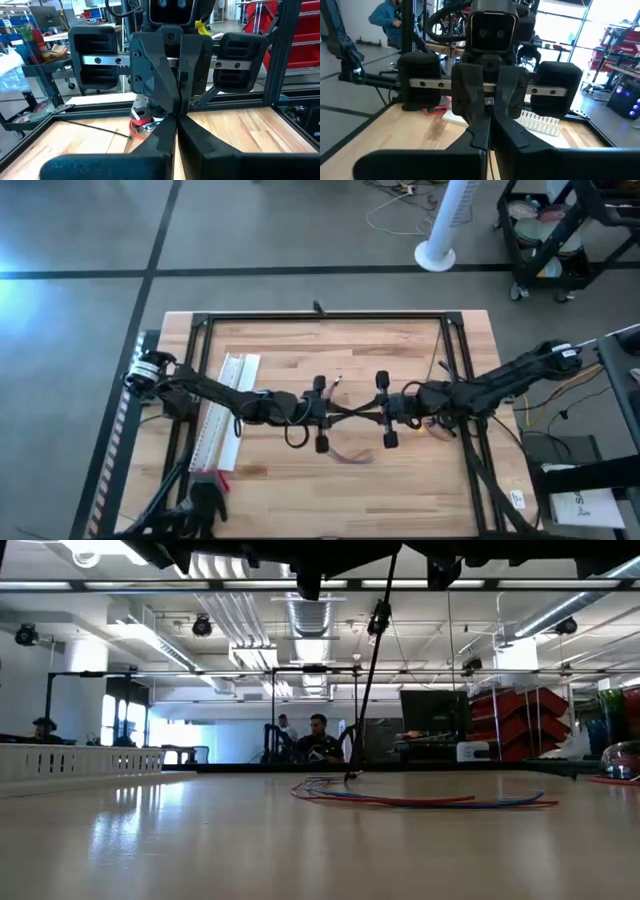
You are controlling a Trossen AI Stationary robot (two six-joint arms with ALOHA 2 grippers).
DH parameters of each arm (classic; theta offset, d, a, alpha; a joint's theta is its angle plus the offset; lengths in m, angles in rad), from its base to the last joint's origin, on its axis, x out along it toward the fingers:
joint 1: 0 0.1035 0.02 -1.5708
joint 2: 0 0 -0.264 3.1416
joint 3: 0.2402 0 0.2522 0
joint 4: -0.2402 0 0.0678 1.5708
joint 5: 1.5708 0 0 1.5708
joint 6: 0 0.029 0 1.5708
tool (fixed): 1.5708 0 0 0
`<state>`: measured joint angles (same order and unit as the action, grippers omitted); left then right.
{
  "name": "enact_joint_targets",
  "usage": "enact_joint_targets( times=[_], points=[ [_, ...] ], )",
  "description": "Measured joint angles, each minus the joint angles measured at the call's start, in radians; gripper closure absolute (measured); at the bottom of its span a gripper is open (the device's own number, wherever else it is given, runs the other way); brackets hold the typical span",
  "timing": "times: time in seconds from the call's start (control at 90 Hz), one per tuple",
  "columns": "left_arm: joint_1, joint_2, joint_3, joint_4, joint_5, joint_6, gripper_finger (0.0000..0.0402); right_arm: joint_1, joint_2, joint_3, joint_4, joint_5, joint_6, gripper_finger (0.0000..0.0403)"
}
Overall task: Ziptie cables
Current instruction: Insert the bottom black ziptie into the black ziptie lock
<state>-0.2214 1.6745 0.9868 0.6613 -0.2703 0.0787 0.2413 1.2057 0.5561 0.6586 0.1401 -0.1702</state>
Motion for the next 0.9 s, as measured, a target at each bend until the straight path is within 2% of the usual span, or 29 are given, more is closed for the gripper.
enact_joint_targets(
  times=[0.133, 0.289, 0.422, 0.578, 0.667, 0.822, 0.9],
  points=[
    [0.0, -0.015, 0.0, -0.024, 0.0, 0.034, 0.0401, 0.0, -0.001, 0.034, -0.048, -0.009, -0.015, 0.0403],
    [-0.001, -0.064, 0.0, -0.16, 0.001, 0.041, 0.0388, 0.0, -0.005, 0.072, -0.134, -0.009, -0.067, 0.0403],
    [-0.007, -0.105, 0.0, -0.291, 0.0, -0.013, 0.0364, 0.0, -0.031, 0.085, -0.161, -0.009, -0.125, 0.0403],
    [-0.013, -0.106, -0.042, -0.284, 0.001, -0.111, 0.0341, 0.0, -0.067, 0.088, -0.184, -0.009, -0.191, 0.0403],
    [-0.013, -0.083, -0.106, -0.197, 0.001, -0.184, 0.033, 0.0, -0.084, 0.089, -0.185, -0.009, -0.217, 0.0403],
    [-0.009, -0.005, -0.25, 0.14, -0.025, -0.334, 0.0316, 0.0, -0.087, 0.089, -0.188, -0.007, -0.266, 0.0403],
    [-0.007, 0.03, -0.309, 0.275, -0.042, -0.408, 0.0309, 0.0, -0.087, 0.09, -0.187, 0.029, -0.306, 0.0403]
  ],
)
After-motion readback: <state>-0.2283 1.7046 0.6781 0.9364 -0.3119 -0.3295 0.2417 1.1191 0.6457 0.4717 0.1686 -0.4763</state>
